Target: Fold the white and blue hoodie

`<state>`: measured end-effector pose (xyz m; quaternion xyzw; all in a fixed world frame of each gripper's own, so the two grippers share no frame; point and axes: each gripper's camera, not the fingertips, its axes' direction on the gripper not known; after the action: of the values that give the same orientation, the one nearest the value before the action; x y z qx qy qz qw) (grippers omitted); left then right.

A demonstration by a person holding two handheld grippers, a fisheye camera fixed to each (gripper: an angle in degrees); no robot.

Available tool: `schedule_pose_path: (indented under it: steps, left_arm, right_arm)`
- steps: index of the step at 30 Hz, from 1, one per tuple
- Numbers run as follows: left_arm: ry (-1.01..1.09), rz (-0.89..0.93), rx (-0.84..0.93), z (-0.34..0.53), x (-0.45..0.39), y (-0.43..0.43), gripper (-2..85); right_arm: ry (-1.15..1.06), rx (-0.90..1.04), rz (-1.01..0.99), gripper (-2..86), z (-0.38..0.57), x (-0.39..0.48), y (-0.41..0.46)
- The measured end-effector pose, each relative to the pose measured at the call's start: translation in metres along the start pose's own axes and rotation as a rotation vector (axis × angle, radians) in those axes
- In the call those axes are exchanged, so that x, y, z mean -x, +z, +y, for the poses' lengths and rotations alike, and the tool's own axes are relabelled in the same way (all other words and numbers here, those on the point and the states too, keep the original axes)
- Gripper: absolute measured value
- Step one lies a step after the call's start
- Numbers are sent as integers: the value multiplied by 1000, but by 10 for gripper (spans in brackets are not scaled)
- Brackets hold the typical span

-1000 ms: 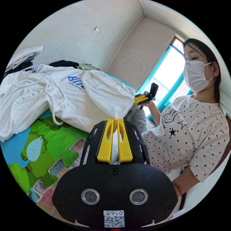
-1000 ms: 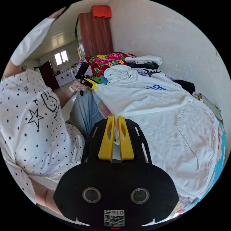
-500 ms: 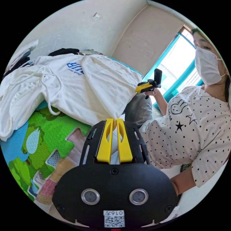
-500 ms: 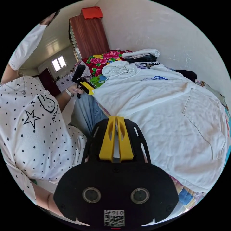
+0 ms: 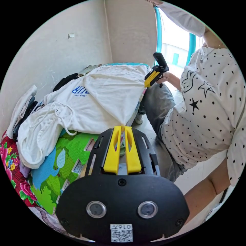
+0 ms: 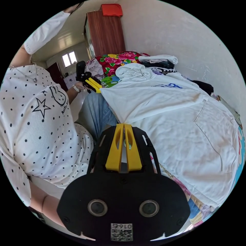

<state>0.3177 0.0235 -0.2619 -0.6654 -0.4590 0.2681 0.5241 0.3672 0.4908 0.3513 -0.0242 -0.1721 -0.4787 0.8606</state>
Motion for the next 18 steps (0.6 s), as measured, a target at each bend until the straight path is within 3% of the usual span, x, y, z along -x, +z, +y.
schedule_pose_path:
  steps: [9, 14, 18]
  left_arm:
    - [-153, 0, -28, 8, 17, -15, 13]
    - [-217, 89, -69, 0, 38, -12, 63]
    - [-212, 126, -8, -16, 51, 6, 69]
  right_arm:
    - [32, 111, -55, 13, -9, -11, 7]
    - [103, -48, 13, 51, -14, -17, -15]
    - [95, -26, 14, 66, -25, -20, -6]
